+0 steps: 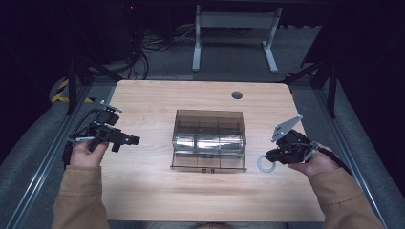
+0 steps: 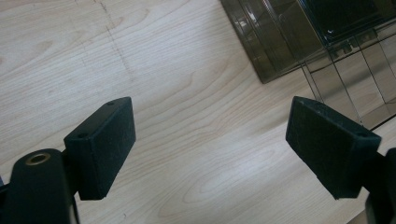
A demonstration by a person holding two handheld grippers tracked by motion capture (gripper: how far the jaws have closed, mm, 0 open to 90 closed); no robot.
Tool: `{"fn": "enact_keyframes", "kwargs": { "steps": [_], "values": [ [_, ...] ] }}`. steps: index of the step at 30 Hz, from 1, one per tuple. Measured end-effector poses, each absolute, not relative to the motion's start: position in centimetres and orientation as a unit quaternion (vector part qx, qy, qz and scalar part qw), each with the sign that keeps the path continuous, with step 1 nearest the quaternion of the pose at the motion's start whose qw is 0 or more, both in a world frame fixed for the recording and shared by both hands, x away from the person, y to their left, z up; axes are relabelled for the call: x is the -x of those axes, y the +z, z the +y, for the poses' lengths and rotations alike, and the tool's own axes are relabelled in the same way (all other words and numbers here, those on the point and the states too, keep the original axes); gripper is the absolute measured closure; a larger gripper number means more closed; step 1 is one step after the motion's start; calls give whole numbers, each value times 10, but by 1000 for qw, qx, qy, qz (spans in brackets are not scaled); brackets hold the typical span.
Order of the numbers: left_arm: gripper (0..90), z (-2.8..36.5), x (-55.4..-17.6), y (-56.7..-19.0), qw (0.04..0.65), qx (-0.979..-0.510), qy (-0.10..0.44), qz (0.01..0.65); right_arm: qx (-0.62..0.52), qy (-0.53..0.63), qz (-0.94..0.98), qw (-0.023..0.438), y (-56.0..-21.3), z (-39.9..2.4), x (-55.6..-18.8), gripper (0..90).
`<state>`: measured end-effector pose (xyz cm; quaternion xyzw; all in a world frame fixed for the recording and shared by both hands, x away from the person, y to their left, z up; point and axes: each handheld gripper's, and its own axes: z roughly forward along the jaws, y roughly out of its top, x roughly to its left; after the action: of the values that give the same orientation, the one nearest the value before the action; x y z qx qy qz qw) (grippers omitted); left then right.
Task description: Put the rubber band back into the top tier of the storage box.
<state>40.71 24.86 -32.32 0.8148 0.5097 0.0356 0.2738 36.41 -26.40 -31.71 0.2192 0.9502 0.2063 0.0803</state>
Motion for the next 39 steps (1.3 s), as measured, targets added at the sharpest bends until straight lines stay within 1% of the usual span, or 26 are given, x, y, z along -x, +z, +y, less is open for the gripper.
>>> {"fn": "enact_keyframes", "kwargs": {
  "steps": [4,9,12,18,30,39],
  "values": [
    [165,248,-408,-324,273,-815,36,510,-219,214,947,93,-311,-268,-367,819],
    [166,248,-408,-324,272,-815,37,510,-231,218,944,88,-307,-272,-372,818],
    [165,249,-408,-324,273,-815,35,510,-236,200,946,94,-306,-271,-374,818],
    [165,249,-407,-324,274,-814,36,511,-235,214,943,101,-297,-270,-374,818],
    [165,250,-405,-323,275,-814,37,510,-212,231,944,101,-284,-259,-375,818],
    [165,254,-401,-324,272,-812,38,515,-185,241,948,98,-277,-239,-378,817]
  ]
}}
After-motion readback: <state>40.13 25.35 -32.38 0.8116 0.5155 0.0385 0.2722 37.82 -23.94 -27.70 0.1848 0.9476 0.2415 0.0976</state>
